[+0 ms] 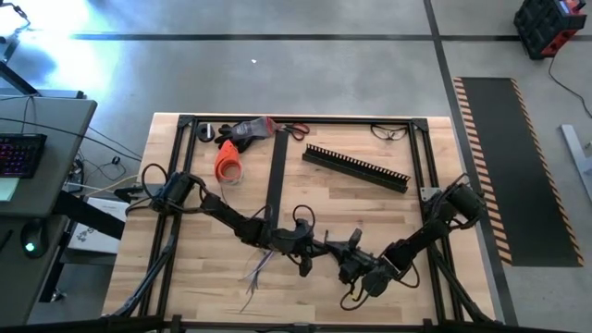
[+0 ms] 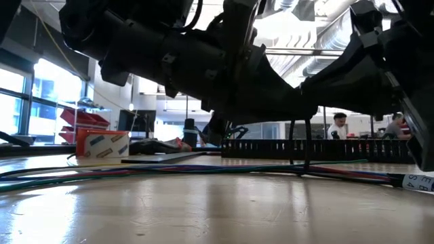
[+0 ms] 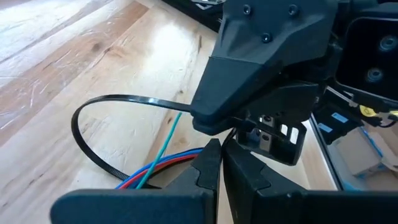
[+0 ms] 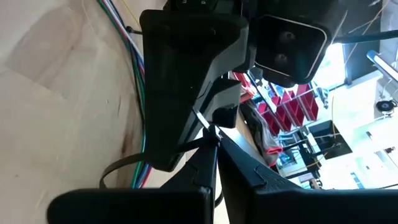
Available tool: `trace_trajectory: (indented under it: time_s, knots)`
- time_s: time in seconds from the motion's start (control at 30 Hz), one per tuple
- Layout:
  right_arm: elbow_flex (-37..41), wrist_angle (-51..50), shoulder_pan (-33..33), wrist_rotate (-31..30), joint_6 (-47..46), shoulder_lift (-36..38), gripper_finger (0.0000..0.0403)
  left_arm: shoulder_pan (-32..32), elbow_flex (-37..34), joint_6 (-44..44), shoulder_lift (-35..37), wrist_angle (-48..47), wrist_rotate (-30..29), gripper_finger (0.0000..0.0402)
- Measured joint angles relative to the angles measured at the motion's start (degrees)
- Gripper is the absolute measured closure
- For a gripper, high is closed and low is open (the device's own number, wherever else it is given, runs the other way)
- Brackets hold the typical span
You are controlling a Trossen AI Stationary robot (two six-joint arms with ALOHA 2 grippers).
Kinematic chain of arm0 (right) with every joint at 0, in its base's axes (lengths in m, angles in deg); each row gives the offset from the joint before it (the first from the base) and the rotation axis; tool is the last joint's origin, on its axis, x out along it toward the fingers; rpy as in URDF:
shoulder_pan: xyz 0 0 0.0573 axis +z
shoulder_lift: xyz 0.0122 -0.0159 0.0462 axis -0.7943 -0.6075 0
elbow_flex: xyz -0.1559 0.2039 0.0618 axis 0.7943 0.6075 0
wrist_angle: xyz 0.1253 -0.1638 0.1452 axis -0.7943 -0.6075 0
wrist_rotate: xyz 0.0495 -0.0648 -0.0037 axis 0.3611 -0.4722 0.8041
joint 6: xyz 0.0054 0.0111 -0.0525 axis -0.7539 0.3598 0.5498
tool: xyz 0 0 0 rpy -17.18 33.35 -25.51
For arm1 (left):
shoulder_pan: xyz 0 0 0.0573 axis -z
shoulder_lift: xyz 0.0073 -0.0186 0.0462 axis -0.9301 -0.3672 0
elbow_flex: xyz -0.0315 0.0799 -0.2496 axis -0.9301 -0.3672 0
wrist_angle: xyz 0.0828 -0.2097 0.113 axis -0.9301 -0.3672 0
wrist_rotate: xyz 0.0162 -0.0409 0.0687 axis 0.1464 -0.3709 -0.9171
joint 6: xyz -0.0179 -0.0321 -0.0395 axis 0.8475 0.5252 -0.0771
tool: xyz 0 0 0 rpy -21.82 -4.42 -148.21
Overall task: Ziptie cables
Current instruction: Wrap the black zip tie on the cables
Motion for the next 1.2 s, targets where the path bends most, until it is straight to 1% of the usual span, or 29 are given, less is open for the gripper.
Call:
trace_trajectory:
  time_s: [0.23,0.3,0.5,0.67,0.77,0.9,1.03,1.1,1.2]
  knots:
    - [0.0,0.0,0.0,-0.2,0.8,0.0,0.0403,-0.2,0.0,0.0,0.0,0.0,0.0,0.0402]
    - [0.0,0.0,0.3,0.7,2.5,0.0,0.0403,-0.2,0.0,0.0,0.0,-0.1,-0.1,0.0402]
    - [0.0,2.1,0.4,4.4,2.5,0.0,0.0403,-0.1,0.0,0.0,0.0,-0.2,-0.1,0.0401]
    - [0.0,1.6,0.3,4.9,1.7,0.0,0.0400,0.1,0.0,-0.1,0.0,-0.3,-0.4,0.0401]
    - [0.0,1.1,0.1,5.2,0.7,0.0,0.0378,0.3,0.0,-0.4,0.0,-0.3,-0.6,0.0401]
    - [0.0,0.1,0.1,4.7,-1.0,0.1,0.0319,0.2,0.0,-0.4,0.0,-0.6,-0.6,0.0401]
    - [0.0,-0.4,0.1,1.3,-1.1,0.1,0.0267,0.2,0.0,-0.6,0.0,-0.5,-0.9,0.0401]
    - [0.0,-1.2,0.1,-0.1,-0.4,0.1,0.0253,0.2,0.0,-0.5,0.0,-0.6,-0.9,0.0402]
    - [0.0,-2.9,0.2,-0.4,-0.3,0.1,0.0248,0.2,0.0,-0.4,0.0,-0.4,-0.9,0.0402]
